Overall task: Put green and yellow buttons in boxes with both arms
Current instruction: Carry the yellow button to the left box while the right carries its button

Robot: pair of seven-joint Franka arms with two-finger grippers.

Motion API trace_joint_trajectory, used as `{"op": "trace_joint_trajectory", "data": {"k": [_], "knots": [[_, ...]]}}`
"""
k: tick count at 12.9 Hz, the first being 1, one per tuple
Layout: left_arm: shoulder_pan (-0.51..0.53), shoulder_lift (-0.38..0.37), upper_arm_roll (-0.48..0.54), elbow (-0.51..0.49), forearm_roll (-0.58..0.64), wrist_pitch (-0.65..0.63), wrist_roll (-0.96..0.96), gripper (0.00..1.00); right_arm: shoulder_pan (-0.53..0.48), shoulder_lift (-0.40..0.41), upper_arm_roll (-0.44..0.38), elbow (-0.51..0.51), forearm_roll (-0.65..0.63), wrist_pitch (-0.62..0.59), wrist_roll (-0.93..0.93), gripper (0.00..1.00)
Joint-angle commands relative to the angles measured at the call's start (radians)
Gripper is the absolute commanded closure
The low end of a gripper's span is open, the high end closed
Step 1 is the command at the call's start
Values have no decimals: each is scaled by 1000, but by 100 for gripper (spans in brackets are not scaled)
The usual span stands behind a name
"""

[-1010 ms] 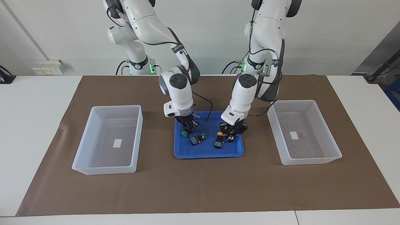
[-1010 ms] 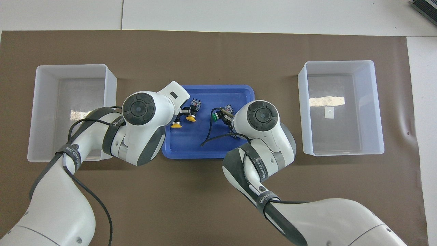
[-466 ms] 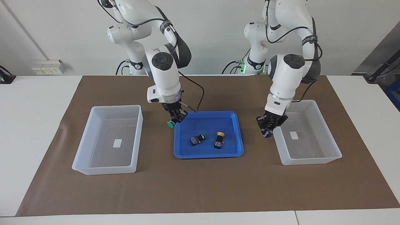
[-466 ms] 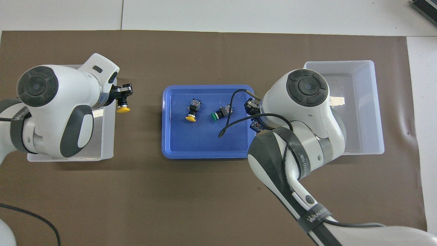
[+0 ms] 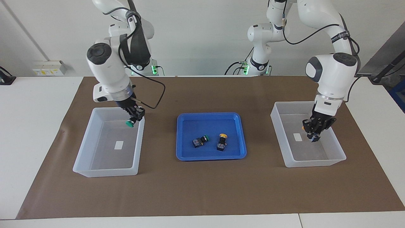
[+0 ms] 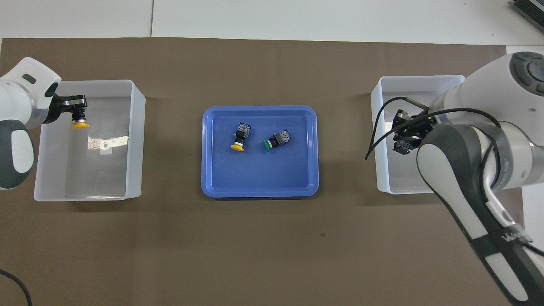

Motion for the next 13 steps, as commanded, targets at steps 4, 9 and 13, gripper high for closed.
{"op": "trace_joint_trajectory", "data": {"k": [4,9,13], "knots": [[60,66,-14,-119,21,189,48,100,-169,48,14,-169,6,264,-267,100],[46,129,-14,-130,21,257,80,43,-177,96,14,-206,9,368,-269,100],[48,120,-14,-104,22,243,80,0,-178,107,14,-210,22,385,-267,0]]}}
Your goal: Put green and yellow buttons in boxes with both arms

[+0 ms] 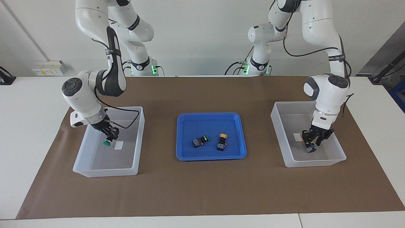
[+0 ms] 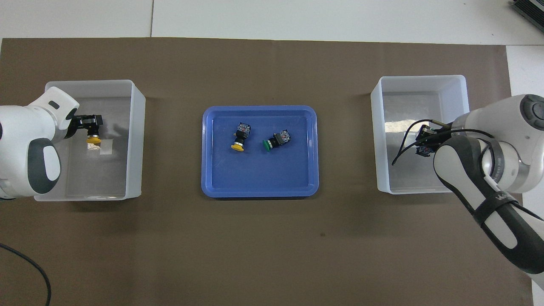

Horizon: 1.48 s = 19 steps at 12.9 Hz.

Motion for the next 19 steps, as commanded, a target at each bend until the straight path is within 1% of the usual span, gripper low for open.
{"op": "trace_joint_trajectory", "data": {"k": [1,2,3,5,6,7,8,10,12,13,15,16,18,19], "knots": [[-1,-27,3,19,20,-10,6,0,-11,-6,8,-8,20,18,-14,0],[-2,-46,1,33,20,-43,4,0,-11,-12,8,4,18,6,-19,0],[-22,-67,-1,47,21,-104,1,0,-2,-24,7,23,4,-6,-19,0],[-76,-110,1,70,20,-212,-4,0,7,-50,19,79,4,-69,-13,0],[-97,-128,-4,82,20,-261,-5,0,34,-51,20,124,4,-113,-8,0],[-140,-133,-2,102,20,-313,-10,0,65,-50,19,168,3,-152,15,0],[-178,-133,-4,120,20,-342,-33,0,88,-48,19,200,-2,-167,63,0],[-266,-133,-8,111,20,-321,-77,0,171,-39,19,248,-17,-189,226,0],[-342,-129,-8,101,20,-306,-124,2,254,-29,22,262,-13,-170,445,0],[-385,-116,-8,100,20,-283,-173,2,301,-7,22,271,-2,-141,551,0],[-460,-72,-8,99,20,-208,-259,3,360,37,22,285,7,-86,724,0],[-499,-49,-8,99,20,-165,-302,5,378,59,23,297,35,-63,789,0],[-540,5,-8,100,18,-53,-399,11,424,102,23,305,140,22,887,0],[-569,53,-8,110,18,3,-433,12,436,123,22,305,183,58,930,0]]}}
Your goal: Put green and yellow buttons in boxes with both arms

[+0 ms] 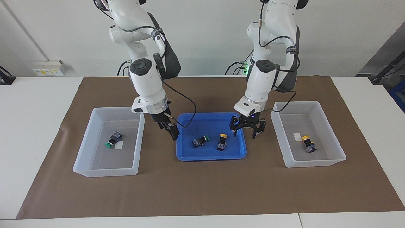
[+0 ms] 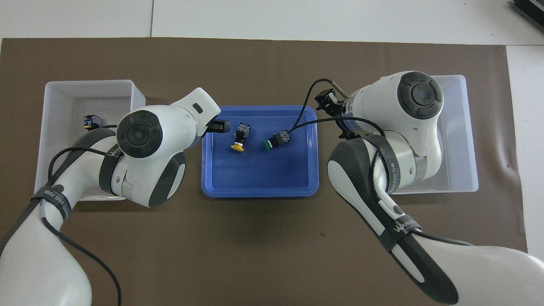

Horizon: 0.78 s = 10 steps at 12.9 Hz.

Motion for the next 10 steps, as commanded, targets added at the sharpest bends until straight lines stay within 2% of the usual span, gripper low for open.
{"op": "trace_joint_trajectory", "data": {"k": [1,4,6,7,9,10], "knots": [[-62,106,17,12,16,145,-80,12,31,75,-2,38,105,71,101,0],[-91,139,17,6,16,179,-91,19,58,144,0,38,157,131,144,0],[-96,150,17,1,16,207,-126,33,93,158,0,35,231,154,149,0],[-96,150,17,-9,16,209,-128,42,94,158,0,26,266,152,149,0],[-96,146,17,-28,16,204,-129,81,88,158,0,-2,273,152,144,0],[-96,144,17,-28,15,195,-129,93,88,166,0,-8,273,152,143,0]]}}
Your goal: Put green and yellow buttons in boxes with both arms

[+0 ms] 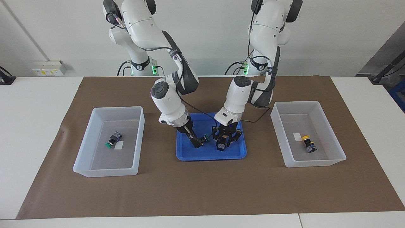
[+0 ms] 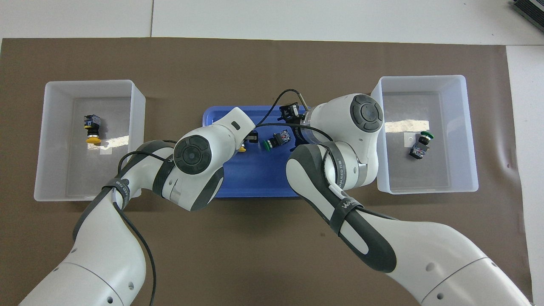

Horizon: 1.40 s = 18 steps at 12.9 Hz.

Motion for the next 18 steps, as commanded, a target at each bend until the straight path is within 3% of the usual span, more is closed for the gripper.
{"op": "trace_joint_trajectory", "data": {"k": [1,3,5,9,12,13,14,15,18], "knots": [[-15,-8,16,-25,15,-4,-27,100,-4,13,0,-25,27,6,9,0],[-1,-31,17,-23,15,-22,-26,100,-10,15,0,-29,28,7,9,0],[28,-106,19,-25,15,-106,-15,100,-4,16,0,-29,48,30,8,0],[161,-254,19,-22,15,-341,12,100,31,42,2,-24,99,113,9,0],[267,-286,23,-8,16,-398,11,100,39,47,0,-26,99,110,-1,0],[310,-285,26,3,19,-395,17,100,42,49,0,-30,99,115,-3,24],[354,-278,25,14,21,-378,41,100,40,49,0,-30,99,110,-3,75],[402,-271,25,26,21,-355,127,100,39,47,0,-29,99,108,-3,100],[519,-263,22,15,18,-257,296,100,37,44,0,-13,99,90,5,100]]}}
